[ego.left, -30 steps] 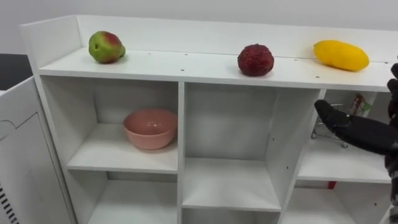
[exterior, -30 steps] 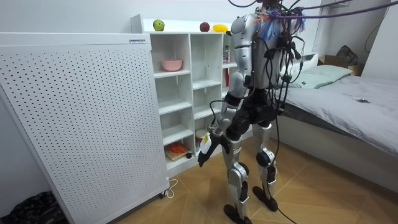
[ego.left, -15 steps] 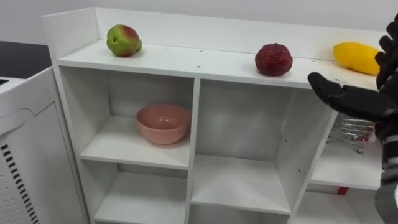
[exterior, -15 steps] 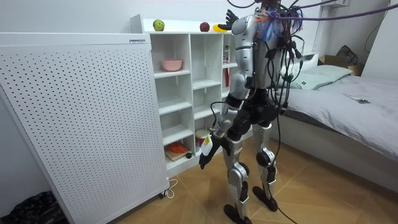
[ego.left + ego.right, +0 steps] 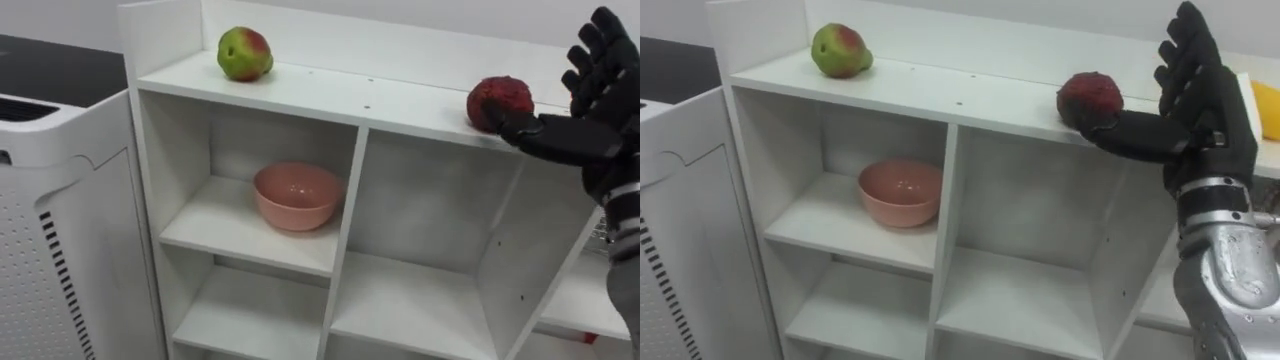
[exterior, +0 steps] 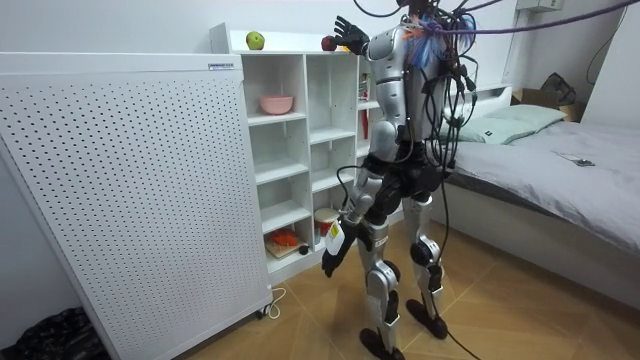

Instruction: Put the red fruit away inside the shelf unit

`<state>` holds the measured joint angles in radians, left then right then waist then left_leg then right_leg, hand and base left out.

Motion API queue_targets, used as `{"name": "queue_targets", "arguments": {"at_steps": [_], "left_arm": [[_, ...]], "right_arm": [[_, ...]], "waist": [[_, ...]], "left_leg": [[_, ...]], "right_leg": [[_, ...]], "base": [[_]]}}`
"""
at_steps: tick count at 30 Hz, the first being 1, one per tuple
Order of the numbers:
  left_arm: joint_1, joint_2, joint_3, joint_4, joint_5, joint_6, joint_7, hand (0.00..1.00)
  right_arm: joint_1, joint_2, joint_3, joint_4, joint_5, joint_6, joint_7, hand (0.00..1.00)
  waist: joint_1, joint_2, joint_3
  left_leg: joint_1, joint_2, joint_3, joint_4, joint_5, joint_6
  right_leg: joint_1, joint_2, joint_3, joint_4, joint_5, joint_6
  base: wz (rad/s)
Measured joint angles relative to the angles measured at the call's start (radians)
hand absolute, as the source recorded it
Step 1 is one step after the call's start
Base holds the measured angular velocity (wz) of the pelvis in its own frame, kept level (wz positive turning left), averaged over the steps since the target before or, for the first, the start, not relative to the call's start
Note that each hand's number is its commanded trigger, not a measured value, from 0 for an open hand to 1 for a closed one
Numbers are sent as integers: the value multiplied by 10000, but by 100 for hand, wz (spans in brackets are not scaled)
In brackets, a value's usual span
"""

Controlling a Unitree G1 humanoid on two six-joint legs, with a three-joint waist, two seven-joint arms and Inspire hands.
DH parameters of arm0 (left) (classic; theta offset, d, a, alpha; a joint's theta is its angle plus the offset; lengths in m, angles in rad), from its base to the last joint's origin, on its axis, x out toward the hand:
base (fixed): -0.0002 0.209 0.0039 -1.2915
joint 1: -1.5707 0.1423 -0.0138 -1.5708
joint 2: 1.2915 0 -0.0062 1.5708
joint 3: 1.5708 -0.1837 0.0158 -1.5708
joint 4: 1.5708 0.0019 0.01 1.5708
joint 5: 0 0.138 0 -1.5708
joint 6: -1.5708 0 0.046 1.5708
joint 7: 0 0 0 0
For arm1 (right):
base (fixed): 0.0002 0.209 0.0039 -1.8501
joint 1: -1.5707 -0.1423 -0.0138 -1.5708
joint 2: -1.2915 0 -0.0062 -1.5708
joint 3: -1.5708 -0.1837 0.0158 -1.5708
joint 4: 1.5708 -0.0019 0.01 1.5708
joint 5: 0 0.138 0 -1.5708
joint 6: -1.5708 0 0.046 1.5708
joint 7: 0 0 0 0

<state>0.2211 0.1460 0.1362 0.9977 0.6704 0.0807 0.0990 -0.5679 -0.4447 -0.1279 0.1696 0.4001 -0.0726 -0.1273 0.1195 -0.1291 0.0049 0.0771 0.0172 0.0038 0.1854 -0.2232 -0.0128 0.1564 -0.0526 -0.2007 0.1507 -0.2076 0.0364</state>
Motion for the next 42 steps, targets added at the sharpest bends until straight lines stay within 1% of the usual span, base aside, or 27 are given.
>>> {"name": "queue_targets", "arguments": {"at_steps": [2, 3, 4, 5, 7, 8, 9, 10, 11, 12, 13, 14, 15, 16, 17, 19, 20, 22, 25, 30, 33, 34, 35, 36, 37, 39, 42], "left_arm": [[23, 67, 7, -56, 24, 84, -24, 0], [30, 76, 6, -71, 100, 104, -29, 0], [29, 81, -1, -120, 198, 187, -42, 0], [48, 85, -3, -206, 199, 271, -48, 0], [109, 102, -10, -375, 198, 360, -51, 0], [94, 131, -12, -432, 196, 426, -52, 0], [56, 153, -22, -452, 197, 444, -53, 0], [76, 214, -51, -449, 180, 458, -57, 0], [109, 305, -38, -447, 170, 462, -63, 0], [104, 394, 2, -454, 176, 454, -65, 0], [51, 500, 113, -411, 187, 470, -70, 0], [52, 505, 128, -401, 185, 511, -131, 0], [60, 503, 100, -380, 173, 525, -192, 0], [-16, 481, -33, -377, 164, 554, -286, 0], [-133, 481, -127, -421, 168, 593, -316, 0], [-261, 524, -216, -473, 168, 643, -310, 0], [-283, 535, -225, -468, 175, 685, -316, 0], [-251, 536, -223, -412, 176, 734, -383, 0], [-221, 550, -212, -236, 180, 824, -432, 0], [-239, 572, -201, -228, 88, 828, -443, 0], [-297, 574, -204, -228, 90, 829, -451, 0], [-330, 583, -206, -228, 89, 829, -451, 0], [-333, 590, -205, -235, 90, 829, -451, 0], [-336, 596, -204, -245, 90, 830, -451, 0], [-333, 619, -200, -262, 89, 833, -454, 0], [-333, 664, -193, -262, 89, 851, -473, 0], [-354, 711, -194, -263, 90, 877, -534, 0]], "right_arm": [[-403, -356, 210, 369, -30, 99, 3, 0], [-513, -441, 277, 508, -56, 103, 9, 0], [-735, -573, 348, 792, -114, 216, 16, 0], [-980, -641, 390, 1071, -138, 358, 25, 0], [-1179, -751, 433, 1348, -142, 515, 55, 0], [-1205, -803, 453, 1393, -130, 546, 78, 0], [-1205, -803, 487, 1396, -133, 546, 84, 0], [-1232, -809, 663, 1596, -145, 534, 132, 0], [-1378, -806, 754, 1870, -254, 542, 305, 0], [-1459, -806, 770, 1923, -258, 571, 379, 0], [-1670, -823, 862, 1945, -246, 596, 493, 0], [-1852, -897, 1094, 2073, -172, 598, 548, 0], [-1909, -990, 1221, 2183, -123, 605, 562, 0], [-1946, -1167, 1400, 2352, -120, 607, 565, 0], [-1948, -1252, 1426, 2509, -157, 607, 589, 0], [-1950, -1319, 1422, 2587, -150, 608, 782, 0], [-1949, -1324, 1463, 2566, -136, 612, 958, 0], [-1948, -1325, 1521, 2562, -134, 659, 1211, 0], [-1943, -1376, 1559, 2646, -95, 748, 1507, 0], [-1944, -1461, 1555, 2981, 102, 731, 1967, 0], [-1943, -1461, 1581, 3034, 189, 733, 2211, 0], [-1943, -1465, 1582, 3119, 234, 731, 2295, 0], [-1942, -1466, 1582, 3171, 232, 730, 2369, 5], [-1942, -1474, 1581, 3170, 232, 711, 2392, 46], [-1939, -1484, 1579, 3167, 203, 650, 2418, 69], [-1931, -1484, 1575, 3156, 154, 595, 2507, 100], [-1889, -1492, 1576, 3161, 79, 514, 2657, 100]], "waist": [[-21, -45, -3], [-23, -60, -7], [-21, -85, -23], [-29, -107, -32], [-29, -133, -47], [-15, -161, -67], [-22, -160, -65], [-19, -101, -26], [8, -21, 24], [40, -95, -7], [57, -200, -61], [-132, -169, -76], [-224, -156, -64], [-359, -95, -57], [-380, -78, -66], [-291, -103, -74], [-174, -137, -78], [-73, -143, -71], [-100, -168, -47], [-57, -287, -106], [-72, -344, -85], [-77, -376, -63], [-73, -379, -63], [-74, -378, -63], [-75, -362, -53], [-84, -362, -53], [-98, -350, -44]], "left_leg": [[-36, -4, -131, 0, 0, 0], [-37, -3, -141, 0, 0, 0], [-31, -3, -153, 1, 0, 0], [-7, -3, -208, 1, 0, 0], [52, -6, -343, 1, 0, 0], [73, 0, -405, 1, 0, 0], [108, 14, -540, -4, 1, 1], [276, 88, -1134, -51, 17, 1], [406, 254, -1816, -37, 22, 1], [383, 245, -2053, -21, 21, -3], [276, 235, -2071, -22, -52, -116], [198, 333, -1797, 22, -49, -241], [198, 340, -1476, 21, -32, -270], [231, 367, -868, 4, -20, -273], [368, 389, -583, -69, 50, -267], [459, 425, -603, -220, 92, -255], [504, 423, -632, -228, 91, -255], [595, 407, -621, -231, 90, -257], [758, 399, -600, -240, 90, -257], [840, 407, -622, -225, 90, -256], [849, 388, -587, -136, 87, -257], [841, 355, -558, -11, 87, -257], [847, 340, -538, 45, 87, -257], [862, 340, -541, 27, 87, -257], [905, 353, -586, -42, 87, -257], [922, 353, -599, -61, 87, -257], [922, 338, -601, 69, 87, -257]], "right_leg": [[1, 7, -95, 1, 0, 0], [4, 9, -119, 3, 0, 0], [17, 8, -153, 5, 0, 0], [20, 9, -242, 31, 0, 0], [33, 11, -257, 55, 0, 0], [30, 15, -291, 98, 0, 0], [8, 25, -353, 201, -2, 1], [-111, 65, -513, 691, -33, -14], [-353, 144, -386, 1004, -275, -184], [-426, 281, -86, 503, -264, -288], [-512, 373, -62, -124, 133, -516], [-479, 447, -323, -50, 362, -552], [-420, 428, -332, -31, 362, -553], [-283, 420, -192, -30, 359, -550], [-255, 441, 29, -12, 345, -537], [-354, 562, 95, 31, 337, -529], [-327, 567, 60, -2, 338, -530], [-194, 548, 25, -3, 341, -533], [-13, 540, 18, -3, 341, -533], [28, 542, 45, 25, 341, -533], [125, 464, 124, 25, 353, -532], [185, 410, 184, 30, 356, -528], [193, 402, 305, 52, 356, -528], [184, 409, 317, 57, 356, -528], [166, 443, 281, 65, 355, -528], [163, 436, 229, 67, 357, -527], [159, 381, 211, 220, 358, -524]], "base": [[4], [5], [6], [7], [5], [0], [0], [-12], [-21], [-40], [-14], [0], [42], [43], [37], [-5], [-28], [-16], [6], [0], [-3], [0], [0], [-6], [-7], [-6], [1]]}}
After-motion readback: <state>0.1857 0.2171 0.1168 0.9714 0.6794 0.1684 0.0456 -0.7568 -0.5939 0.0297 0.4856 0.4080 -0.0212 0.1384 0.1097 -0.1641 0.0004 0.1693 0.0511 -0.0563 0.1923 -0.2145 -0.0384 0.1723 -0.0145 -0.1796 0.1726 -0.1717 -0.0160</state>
